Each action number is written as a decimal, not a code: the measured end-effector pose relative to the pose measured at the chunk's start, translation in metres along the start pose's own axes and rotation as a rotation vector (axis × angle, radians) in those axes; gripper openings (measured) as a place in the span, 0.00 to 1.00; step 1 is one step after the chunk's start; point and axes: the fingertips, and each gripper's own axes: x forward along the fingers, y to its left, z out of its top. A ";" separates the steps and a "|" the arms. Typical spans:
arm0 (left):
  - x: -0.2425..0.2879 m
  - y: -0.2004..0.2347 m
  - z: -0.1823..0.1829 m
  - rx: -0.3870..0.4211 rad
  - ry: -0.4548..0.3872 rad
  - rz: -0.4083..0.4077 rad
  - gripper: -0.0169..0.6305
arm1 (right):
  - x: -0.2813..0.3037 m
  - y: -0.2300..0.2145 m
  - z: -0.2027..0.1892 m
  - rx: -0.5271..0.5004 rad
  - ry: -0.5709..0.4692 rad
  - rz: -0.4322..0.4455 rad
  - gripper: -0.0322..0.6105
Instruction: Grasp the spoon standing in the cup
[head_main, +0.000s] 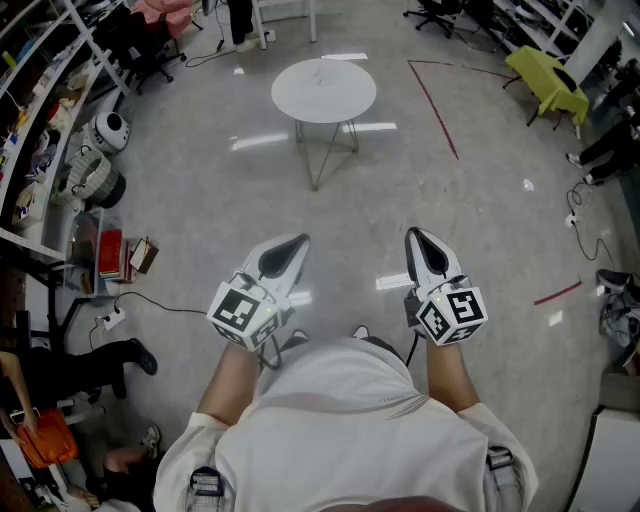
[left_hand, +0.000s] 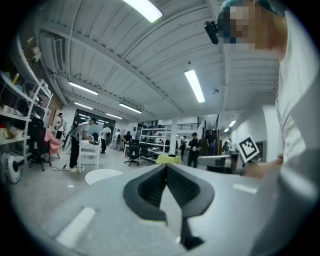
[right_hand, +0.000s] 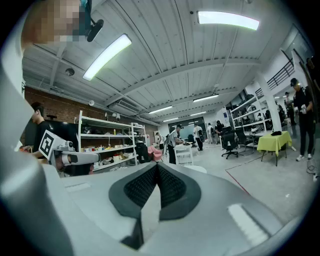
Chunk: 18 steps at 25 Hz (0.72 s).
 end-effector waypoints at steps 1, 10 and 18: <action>0.001 0.001 -0.001 -0.001 -0.001 -0.002 0.03 | 0.001 -0.001 -0.001 -0.001 0.002 0.002 0.06; -0.002 0.013 -0.007 -0.014 0.004 -0.006 0.03 | 0.015 0.008 -0.004 0.018 0.006 0.016 0.06; -0.012 0.035 -0.007 -0.021 -0.004 -0.010 0.03 | 0.035 0.022 -0.006 0.040 0.009 0.022 0.06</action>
